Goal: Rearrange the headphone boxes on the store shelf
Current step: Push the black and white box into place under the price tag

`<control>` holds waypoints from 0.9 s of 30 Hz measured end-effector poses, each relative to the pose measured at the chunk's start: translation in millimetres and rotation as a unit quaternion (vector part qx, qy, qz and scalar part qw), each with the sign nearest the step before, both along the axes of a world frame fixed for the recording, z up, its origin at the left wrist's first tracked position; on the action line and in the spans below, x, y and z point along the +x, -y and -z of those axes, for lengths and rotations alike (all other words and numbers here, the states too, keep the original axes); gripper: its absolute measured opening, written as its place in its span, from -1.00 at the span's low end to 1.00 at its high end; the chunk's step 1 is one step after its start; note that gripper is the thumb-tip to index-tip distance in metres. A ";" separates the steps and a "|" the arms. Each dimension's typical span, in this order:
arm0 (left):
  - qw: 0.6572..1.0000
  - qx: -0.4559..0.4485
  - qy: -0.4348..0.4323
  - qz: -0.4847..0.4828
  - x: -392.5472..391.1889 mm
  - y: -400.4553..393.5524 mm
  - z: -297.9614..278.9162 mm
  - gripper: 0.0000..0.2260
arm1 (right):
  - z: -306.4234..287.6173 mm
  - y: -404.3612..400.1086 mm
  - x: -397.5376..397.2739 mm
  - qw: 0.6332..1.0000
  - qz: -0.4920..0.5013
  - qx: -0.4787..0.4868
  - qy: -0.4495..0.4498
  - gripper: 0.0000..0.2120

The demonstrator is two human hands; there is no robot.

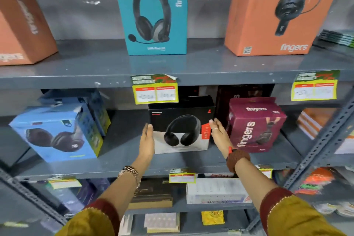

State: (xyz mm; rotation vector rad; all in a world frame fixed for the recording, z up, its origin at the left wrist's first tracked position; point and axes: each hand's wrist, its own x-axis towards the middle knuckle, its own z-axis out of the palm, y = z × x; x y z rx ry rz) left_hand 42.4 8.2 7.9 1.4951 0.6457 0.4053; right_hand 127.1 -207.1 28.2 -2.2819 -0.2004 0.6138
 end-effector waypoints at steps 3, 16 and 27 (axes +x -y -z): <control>0.998 -0.019 -0.005 0.065 -7.5 -12.6 1.9 -0.49 | 20.0 3.8 -8.0 0.958 -0.010 -0.286 -0.010 -0.52; 0.993 -0.047 -0.013 0.104 -18.8 -46.2 10.5 -0.47 | 5.2 -41.3 -26.6 0.992 0.109 -0.055 0.009 -0.56; 0.999 -0.011 -0.024 0.018 -42.2 -51.5 32.8 -0.47 | 32.8 -49.8 -49.2 0.982 0.182 0.047 -0.020 -0.51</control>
